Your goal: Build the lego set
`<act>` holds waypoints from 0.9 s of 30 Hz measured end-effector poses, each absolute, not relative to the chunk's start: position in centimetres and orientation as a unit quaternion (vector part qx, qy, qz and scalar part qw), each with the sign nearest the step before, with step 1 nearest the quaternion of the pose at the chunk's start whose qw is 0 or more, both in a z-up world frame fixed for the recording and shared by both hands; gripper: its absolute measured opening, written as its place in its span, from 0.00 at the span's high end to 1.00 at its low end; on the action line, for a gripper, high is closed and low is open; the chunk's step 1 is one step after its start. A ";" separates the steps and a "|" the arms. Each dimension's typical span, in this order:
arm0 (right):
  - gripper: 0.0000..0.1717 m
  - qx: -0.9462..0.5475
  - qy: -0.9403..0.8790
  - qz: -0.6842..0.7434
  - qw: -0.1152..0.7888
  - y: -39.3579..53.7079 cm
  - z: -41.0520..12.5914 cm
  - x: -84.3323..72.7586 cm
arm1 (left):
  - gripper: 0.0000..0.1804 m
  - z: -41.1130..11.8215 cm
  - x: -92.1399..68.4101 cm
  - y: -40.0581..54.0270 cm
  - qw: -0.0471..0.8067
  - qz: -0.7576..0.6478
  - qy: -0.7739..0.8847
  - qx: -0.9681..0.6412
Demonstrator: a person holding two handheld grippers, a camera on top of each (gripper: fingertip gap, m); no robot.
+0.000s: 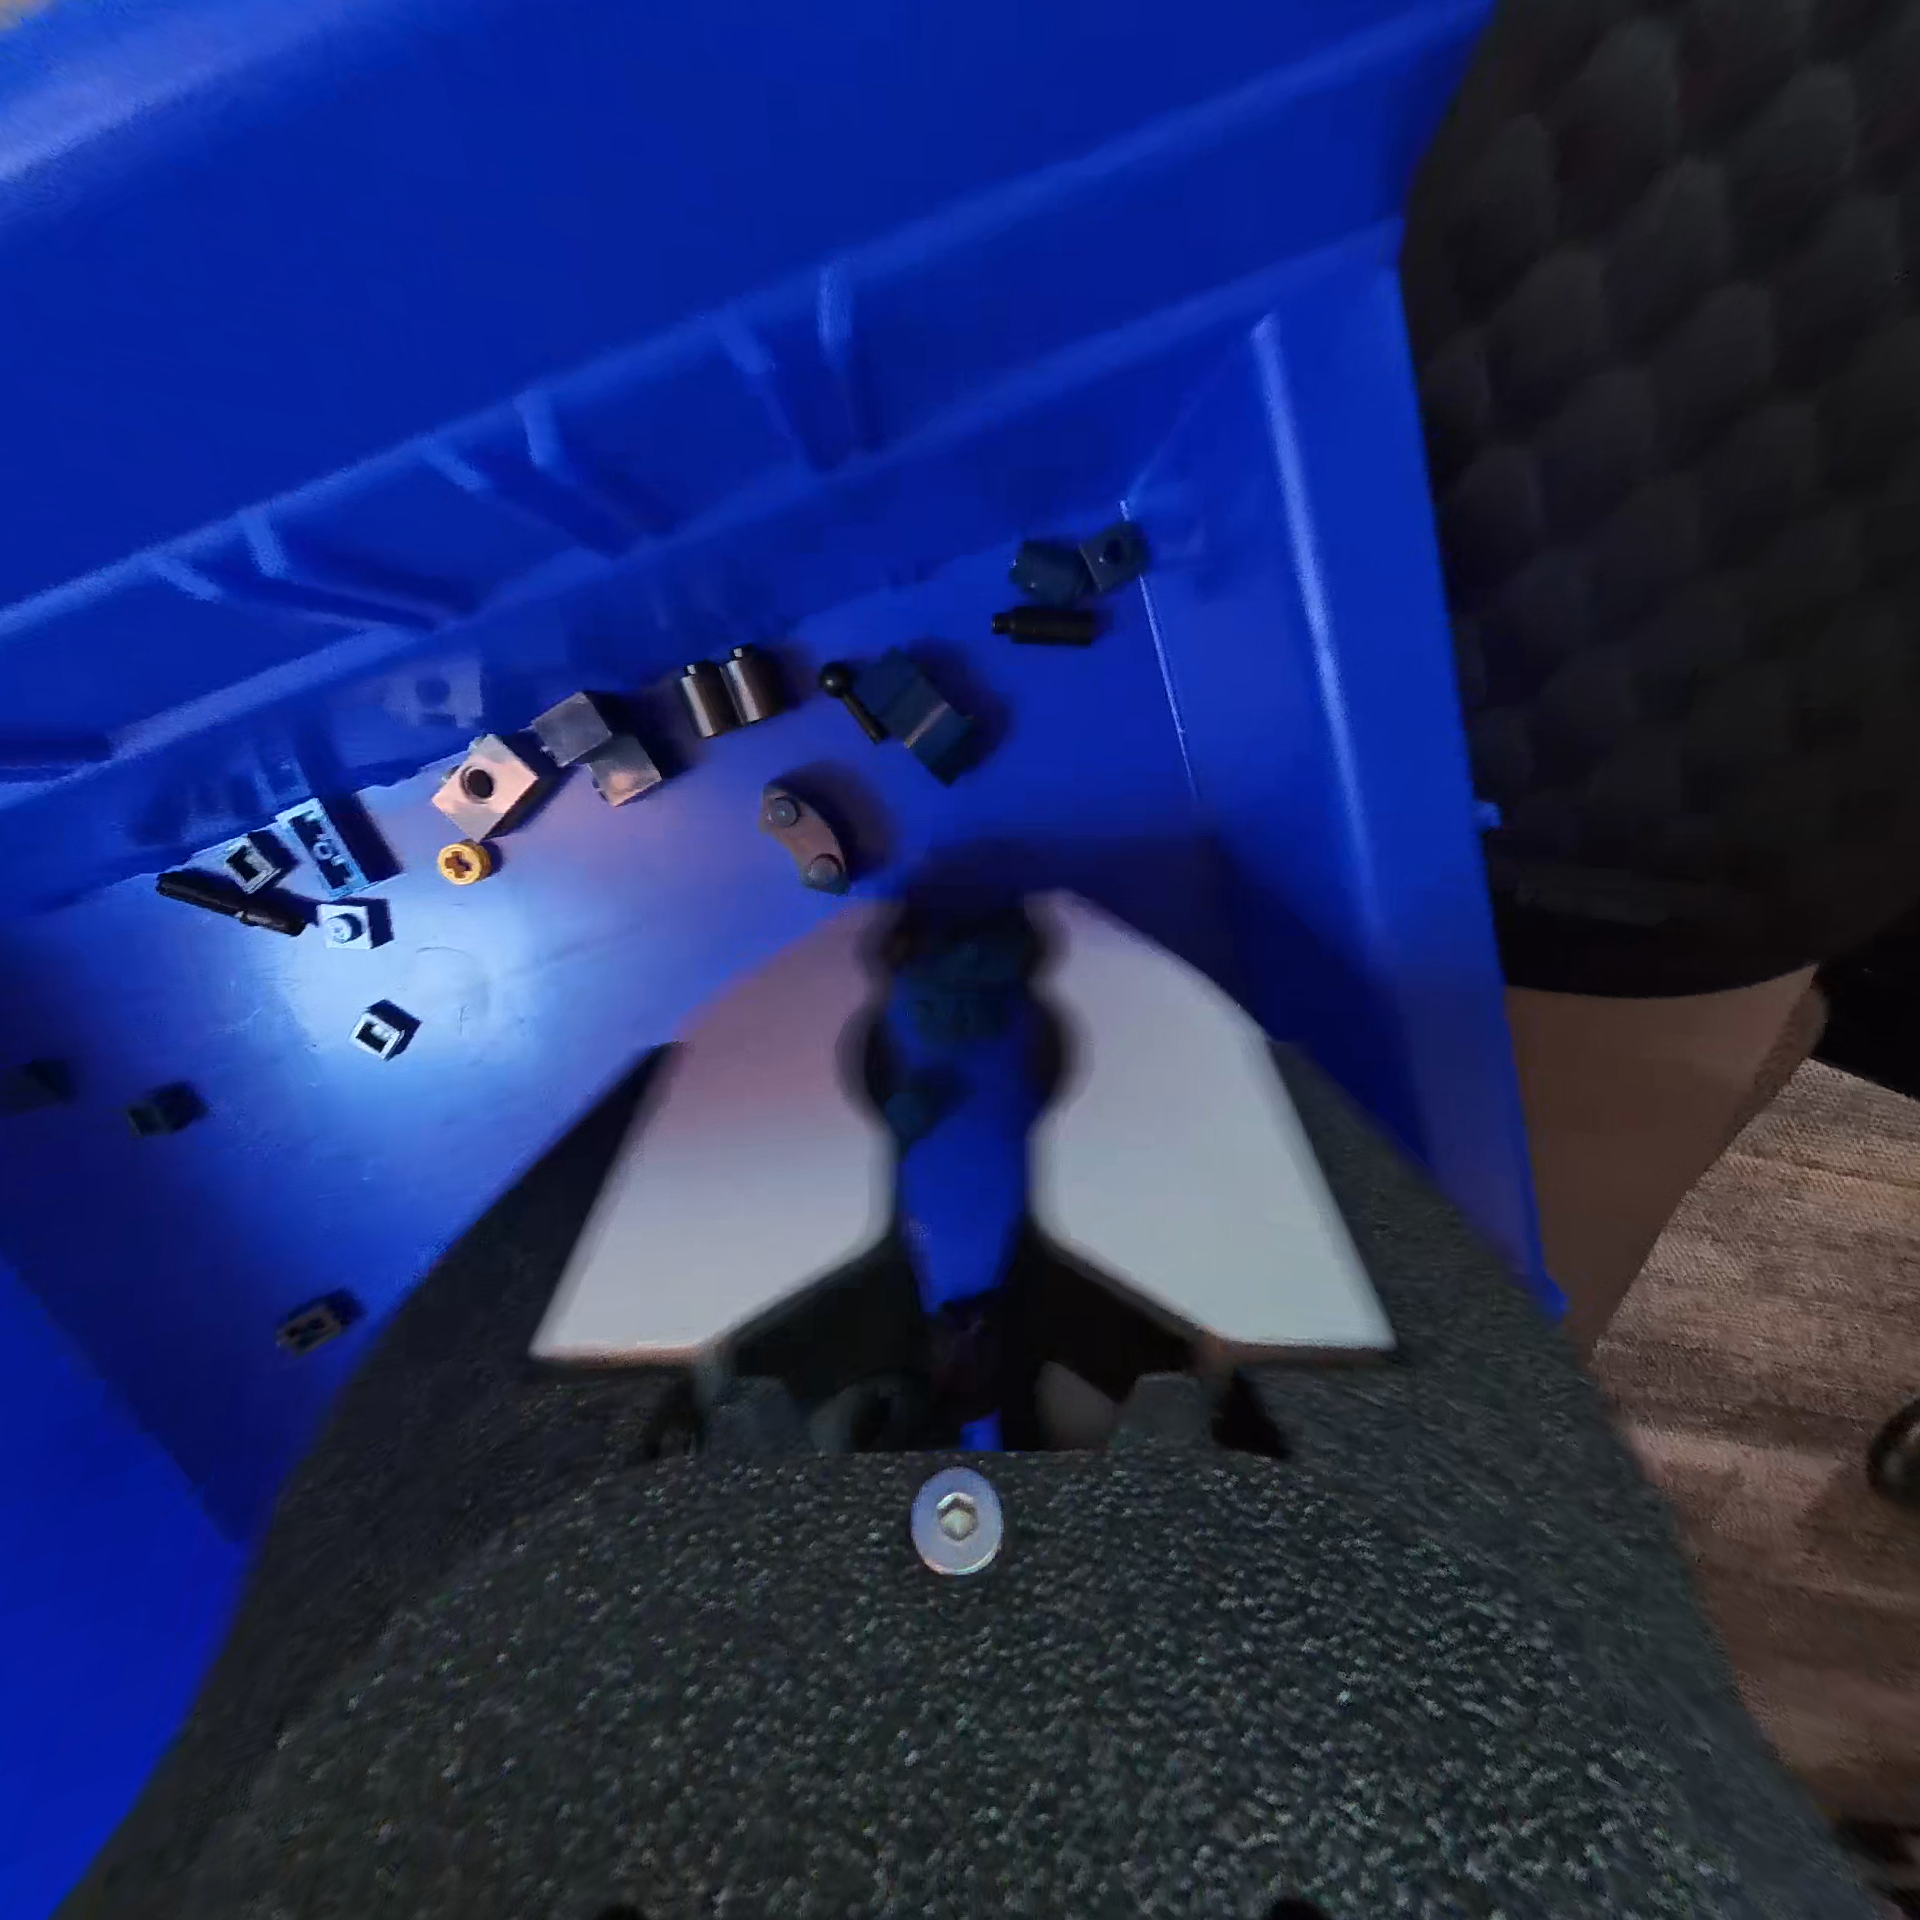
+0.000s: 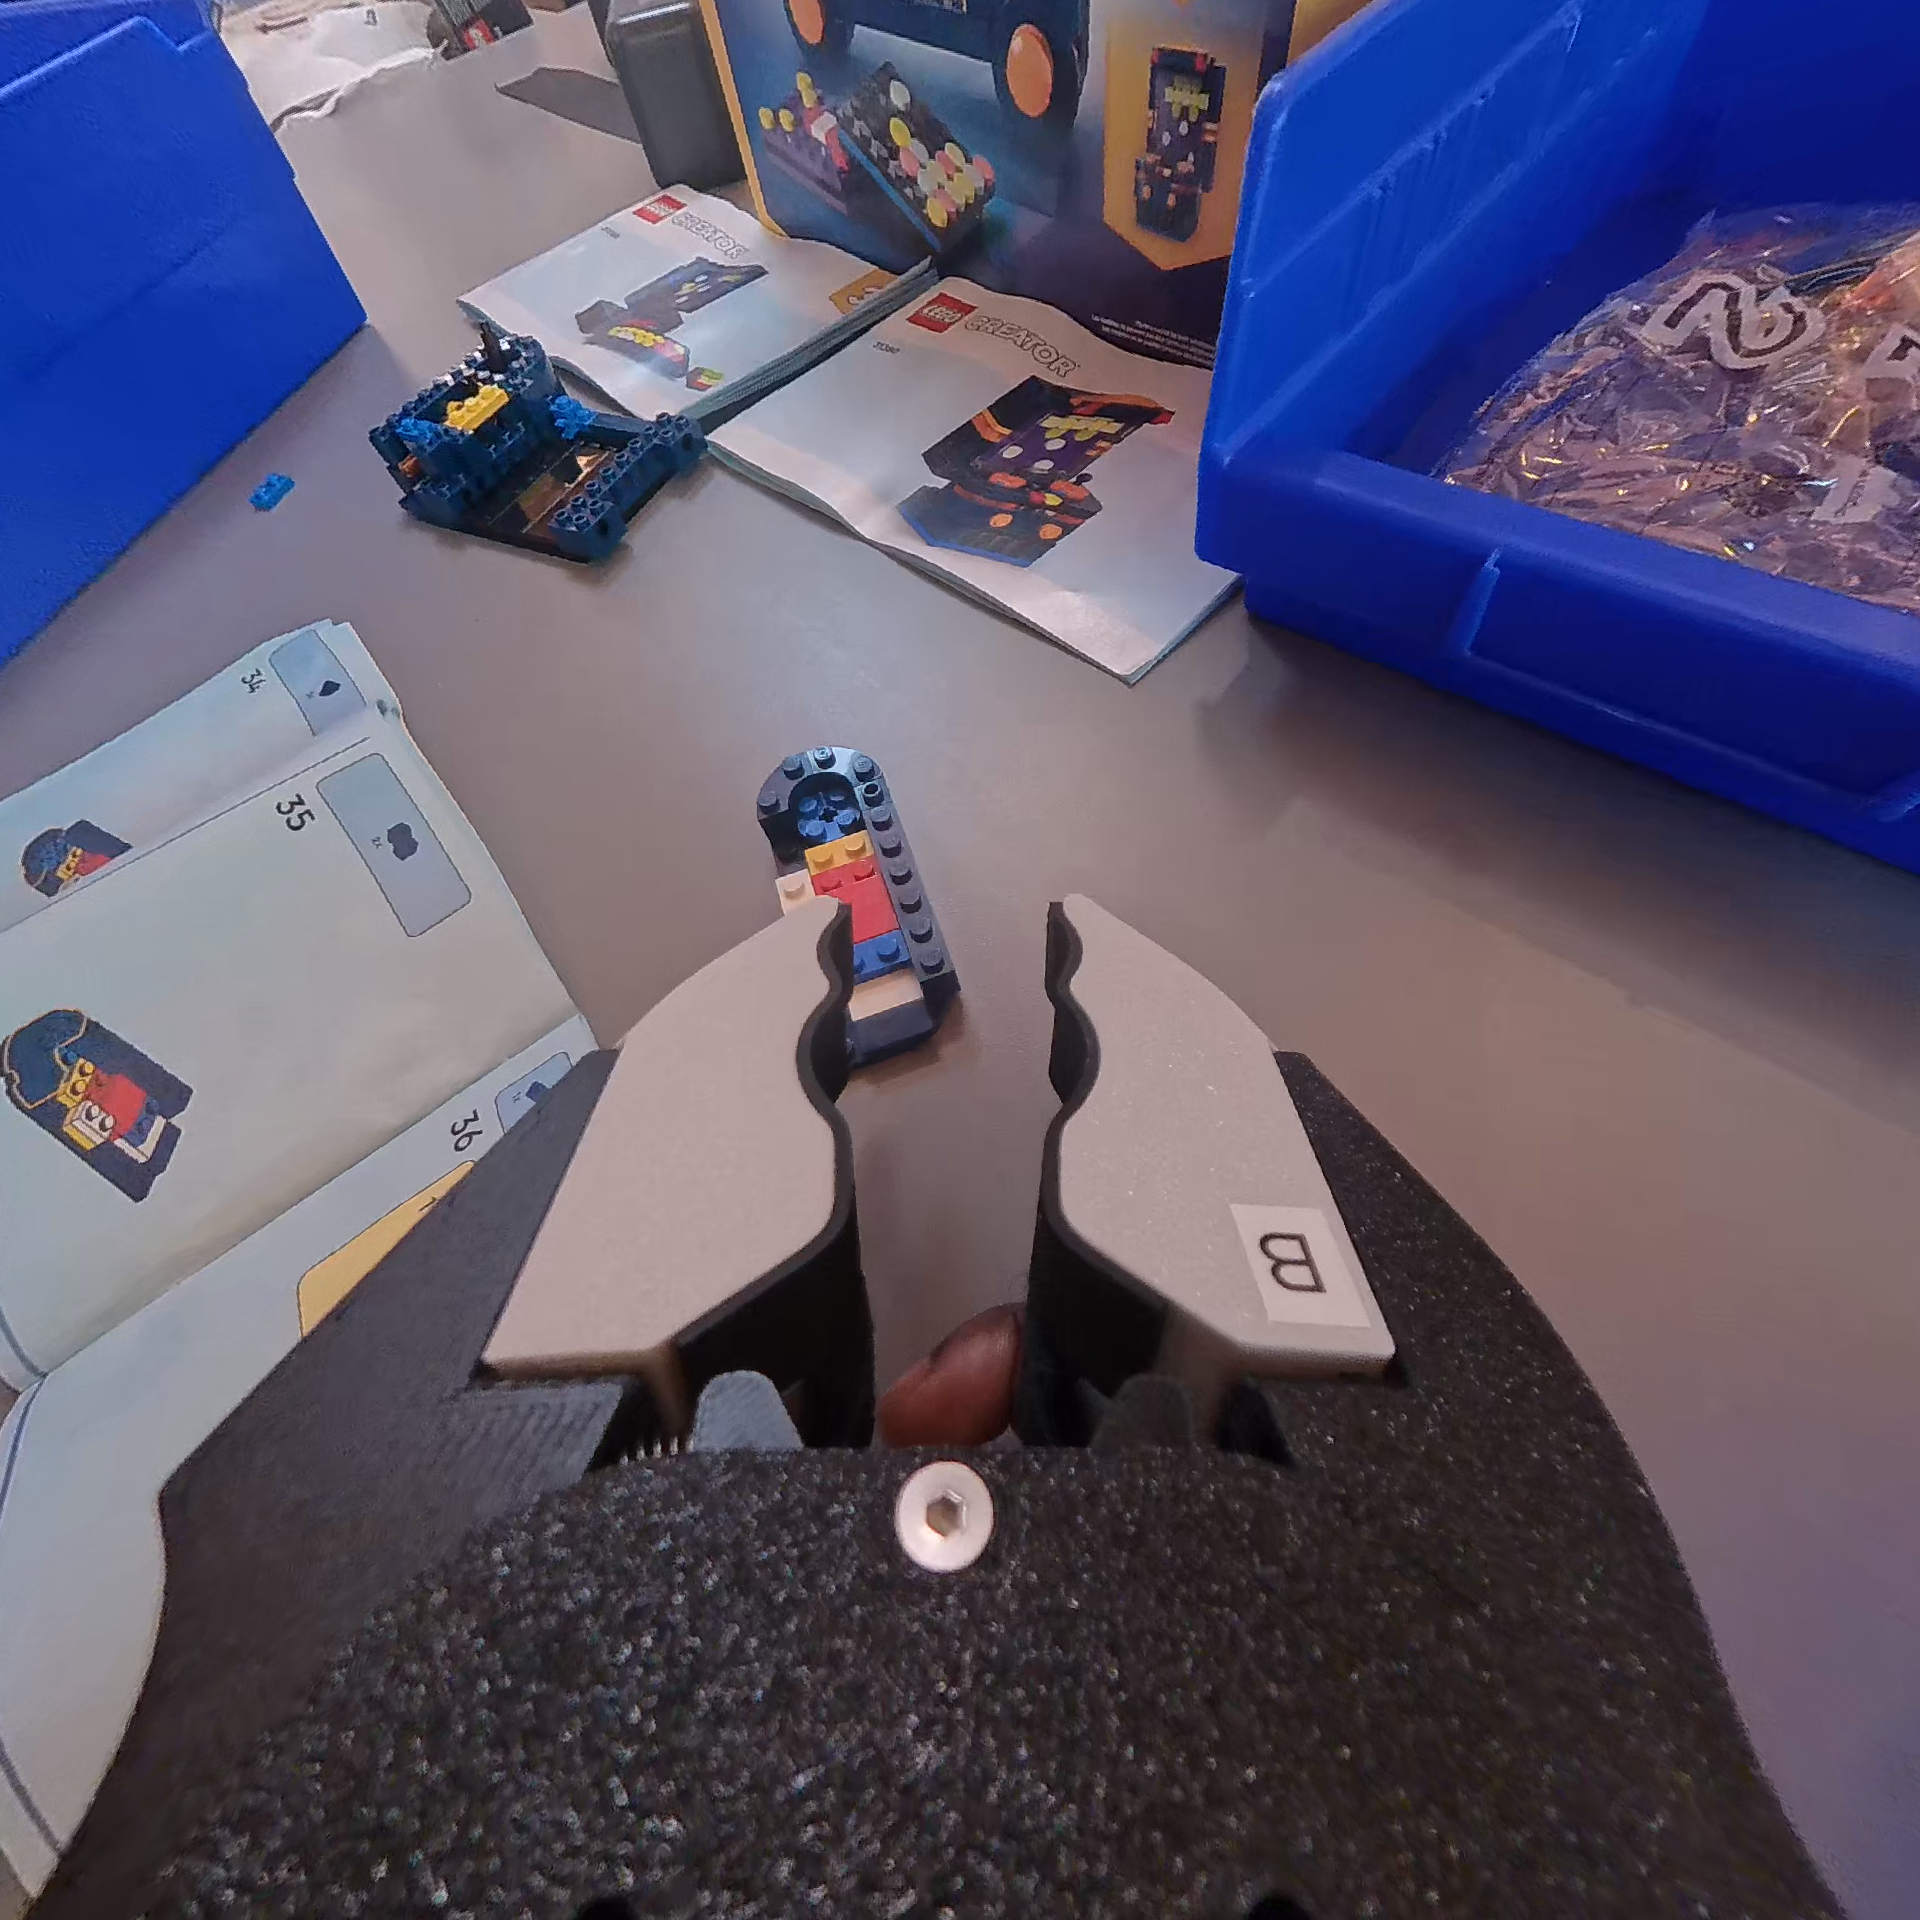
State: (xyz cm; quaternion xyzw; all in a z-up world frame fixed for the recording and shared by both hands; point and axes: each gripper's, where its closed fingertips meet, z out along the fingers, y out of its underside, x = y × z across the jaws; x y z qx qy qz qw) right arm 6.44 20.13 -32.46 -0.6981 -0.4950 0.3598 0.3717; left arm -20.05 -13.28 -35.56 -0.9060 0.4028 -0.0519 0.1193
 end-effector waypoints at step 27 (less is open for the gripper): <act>0.79 -0.702 -0.488 0.365 0.369 20.3 -32.4 6.5 | 0.77 -32.4 -21.2 -12.7 0.175 -0.009 0.442 -0.880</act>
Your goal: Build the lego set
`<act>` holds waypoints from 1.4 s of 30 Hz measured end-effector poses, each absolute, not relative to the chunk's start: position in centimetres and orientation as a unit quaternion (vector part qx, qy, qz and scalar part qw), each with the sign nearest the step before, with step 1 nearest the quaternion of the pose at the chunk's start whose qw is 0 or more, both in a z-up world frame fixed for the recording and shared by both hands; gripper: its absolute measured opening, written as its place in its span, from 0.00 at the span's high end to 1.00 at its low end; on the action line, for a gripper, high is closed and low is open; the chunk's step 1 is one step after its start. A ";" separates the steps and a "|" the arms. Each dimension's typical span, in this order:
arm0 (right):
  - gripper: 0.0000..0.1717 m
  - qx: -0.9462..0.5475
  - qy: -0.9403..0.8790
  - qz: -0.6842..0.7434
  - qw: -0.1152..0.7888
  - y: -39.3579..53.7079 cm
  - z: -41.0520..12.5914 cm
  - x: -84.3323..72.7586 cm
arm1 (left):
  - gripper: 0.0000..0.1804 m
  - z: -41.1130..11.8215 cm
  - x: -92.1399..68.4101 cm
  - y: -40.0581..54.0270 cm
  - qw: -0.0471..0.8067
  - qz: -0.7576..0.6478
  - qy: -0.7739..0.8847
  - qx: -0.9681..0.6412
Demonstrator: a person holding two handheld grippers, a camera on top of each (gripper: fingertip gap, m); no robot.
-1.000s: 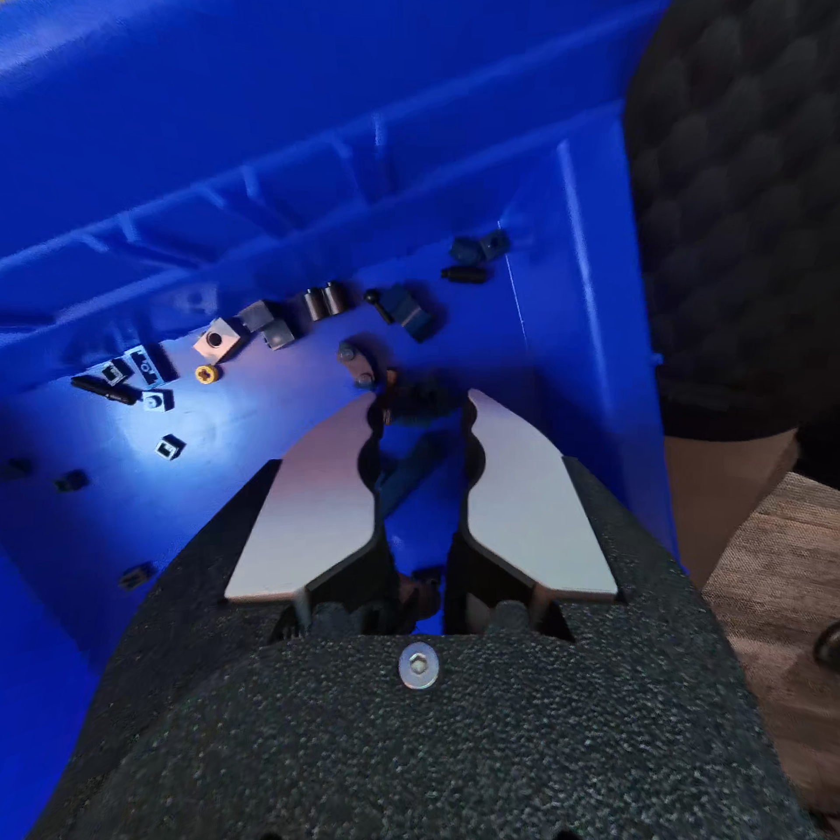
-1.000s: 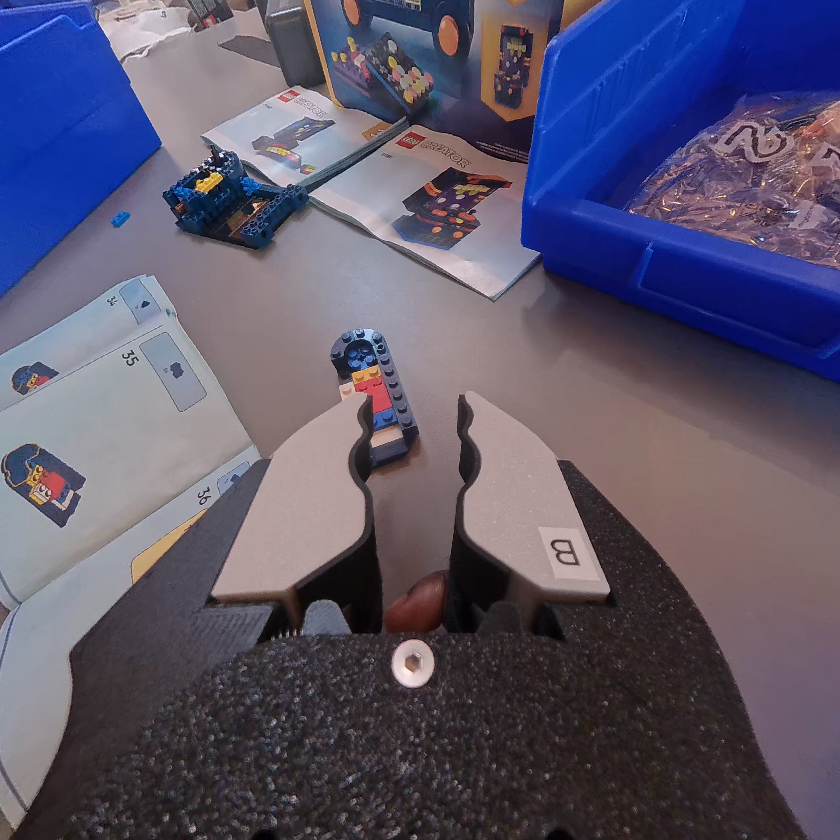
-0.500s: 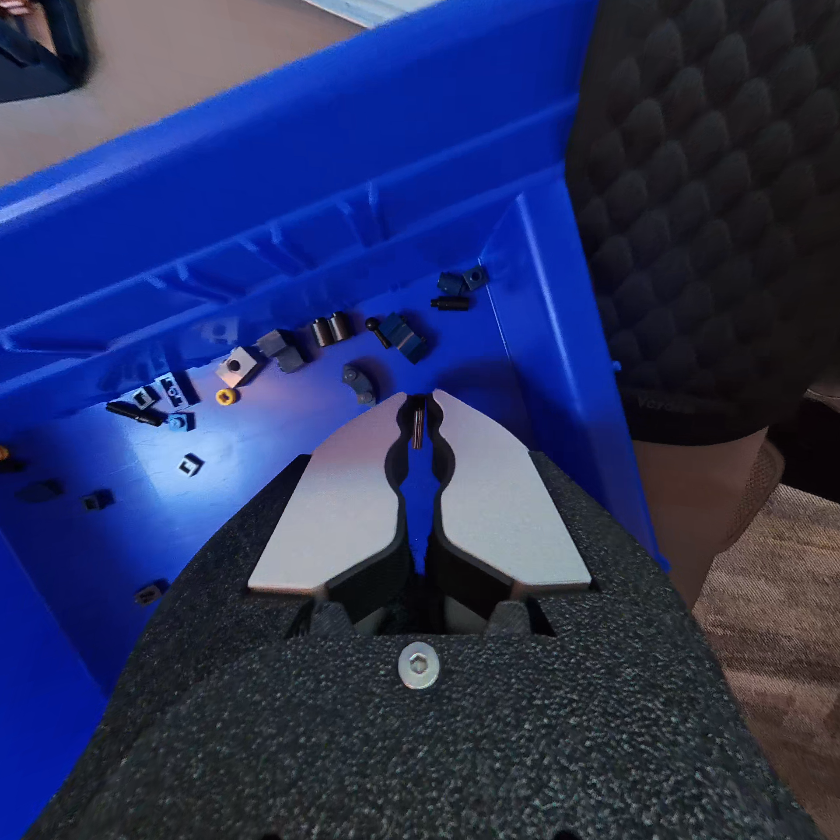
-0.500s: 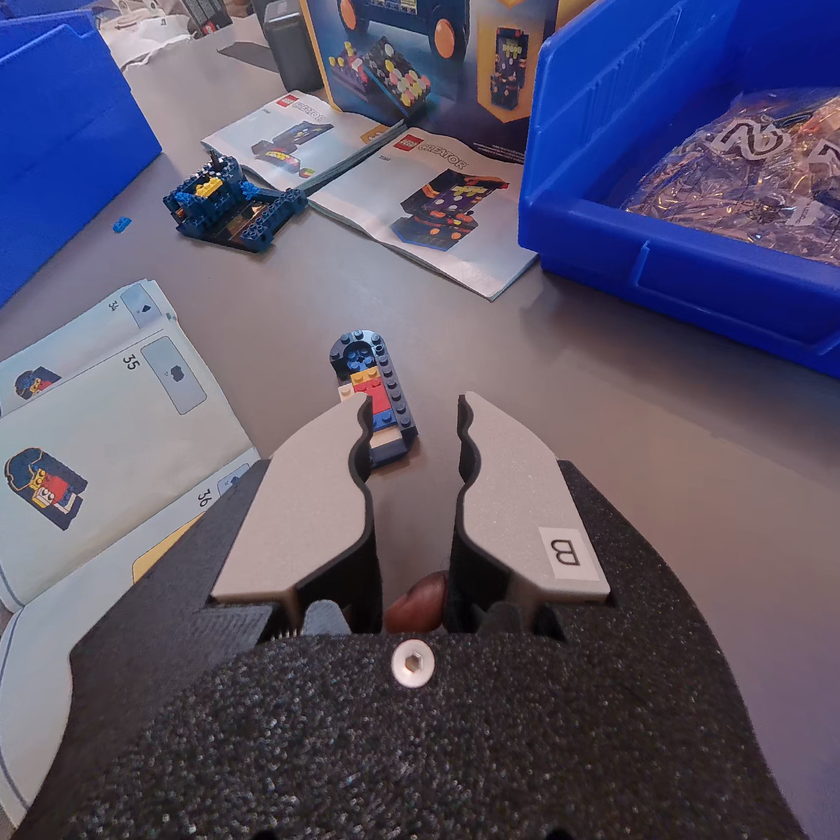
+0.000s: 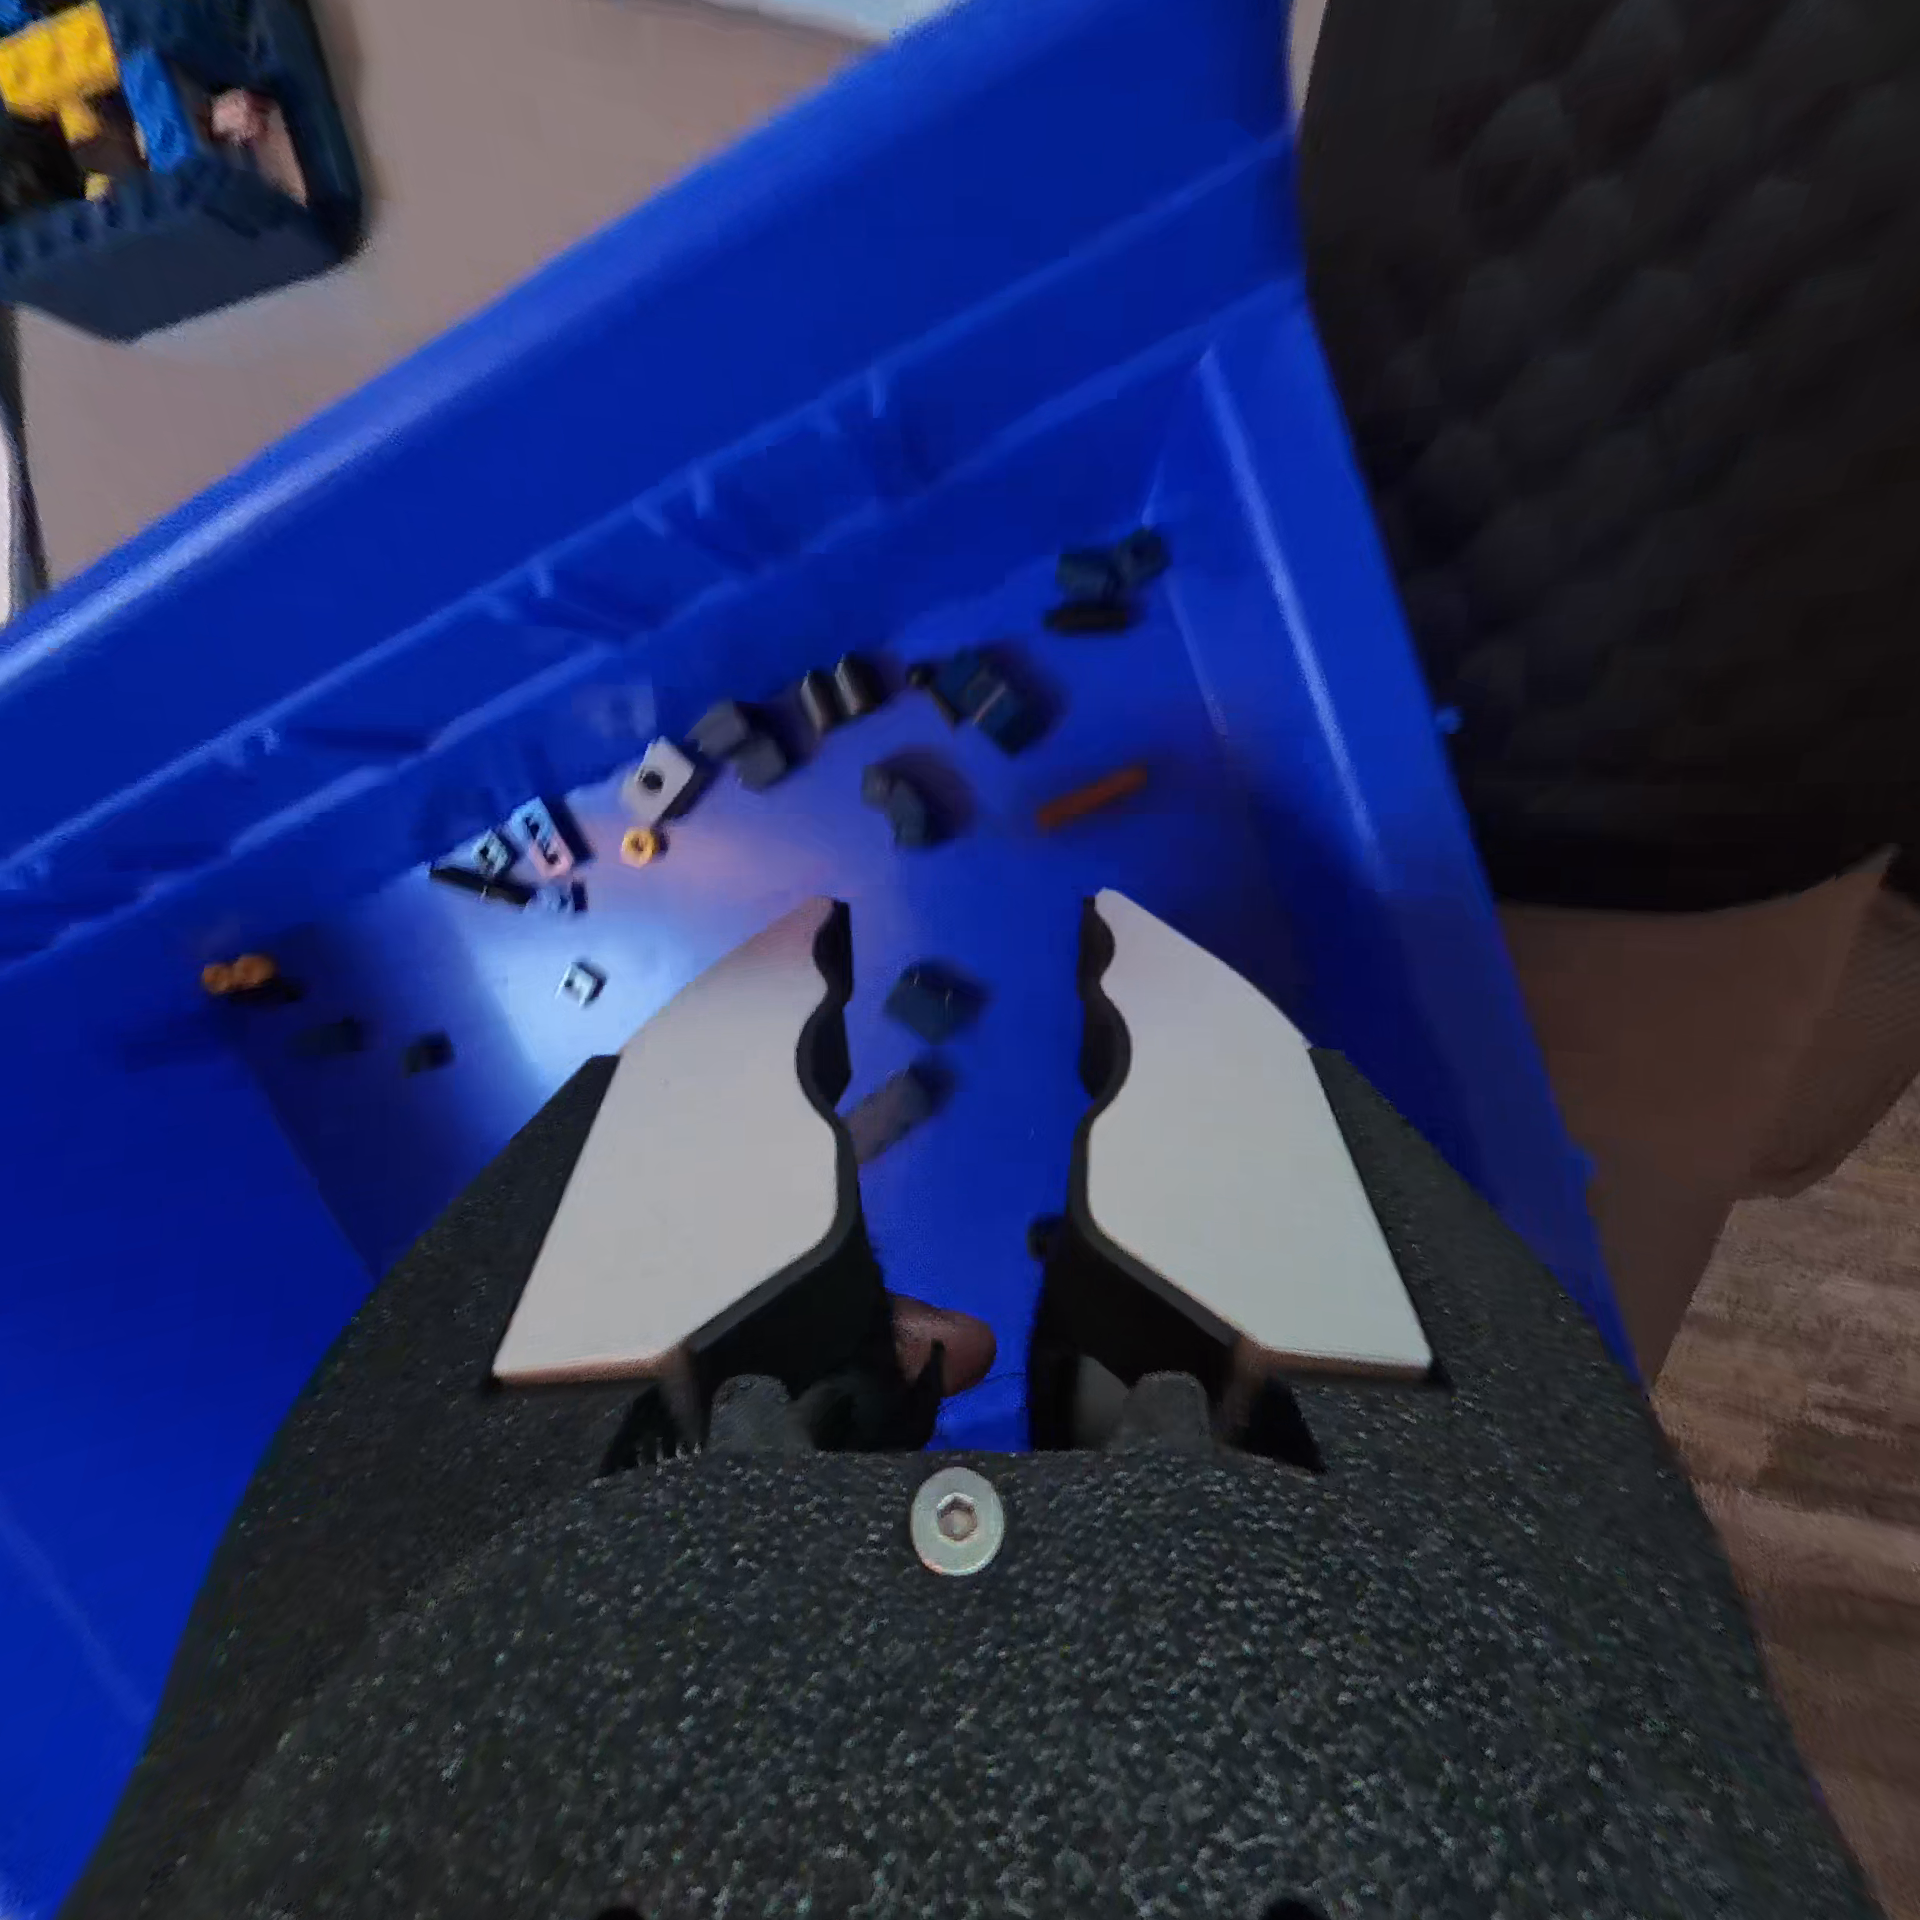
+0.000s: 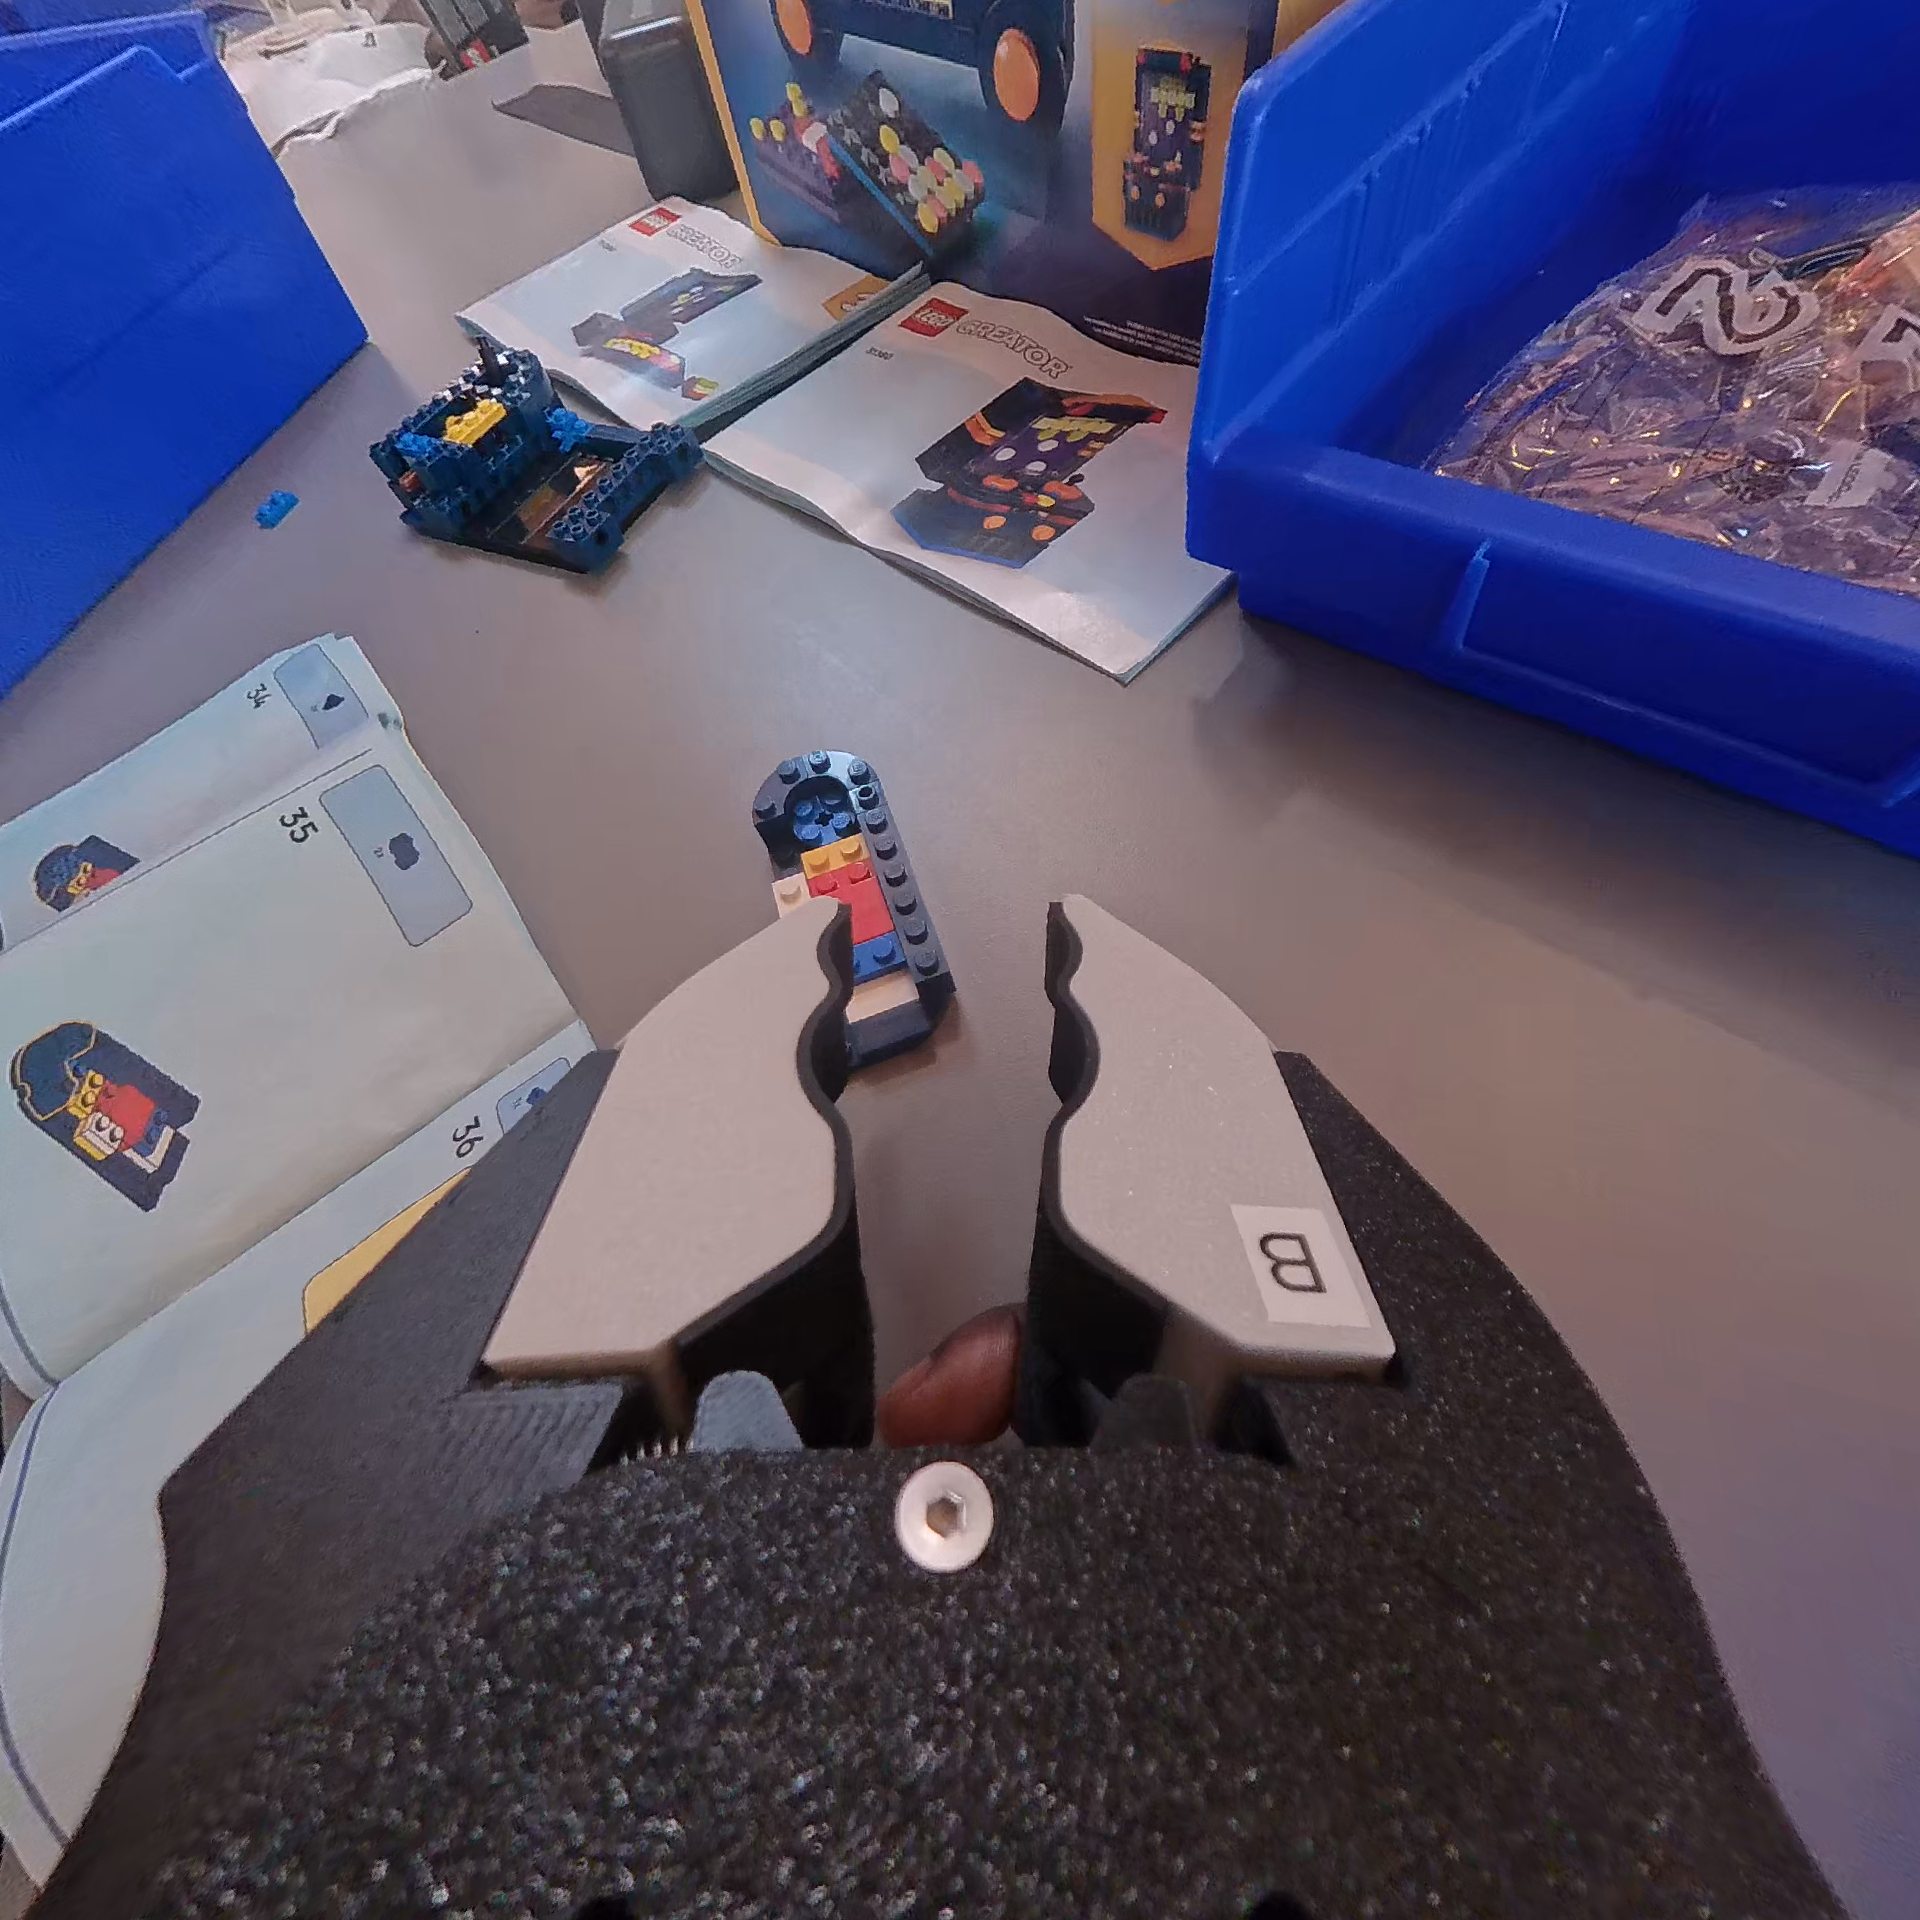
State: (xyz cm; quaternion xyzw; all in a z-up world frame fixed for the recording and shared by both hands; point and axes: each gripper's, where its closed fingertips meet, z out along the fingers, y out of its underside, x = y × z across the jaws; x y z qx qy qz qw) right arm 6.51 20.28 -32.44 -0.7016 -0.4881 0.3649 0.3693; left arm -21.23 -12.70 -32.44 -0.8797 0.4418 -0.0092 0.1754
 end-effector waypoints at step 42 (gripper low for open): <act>0.79 -0.706 -0.494 0.359 0.359 20.2 -32.8 6.4 | 0.87 -31.8 -19.3 -10.2 0.212 -0.143 0.385 -0.887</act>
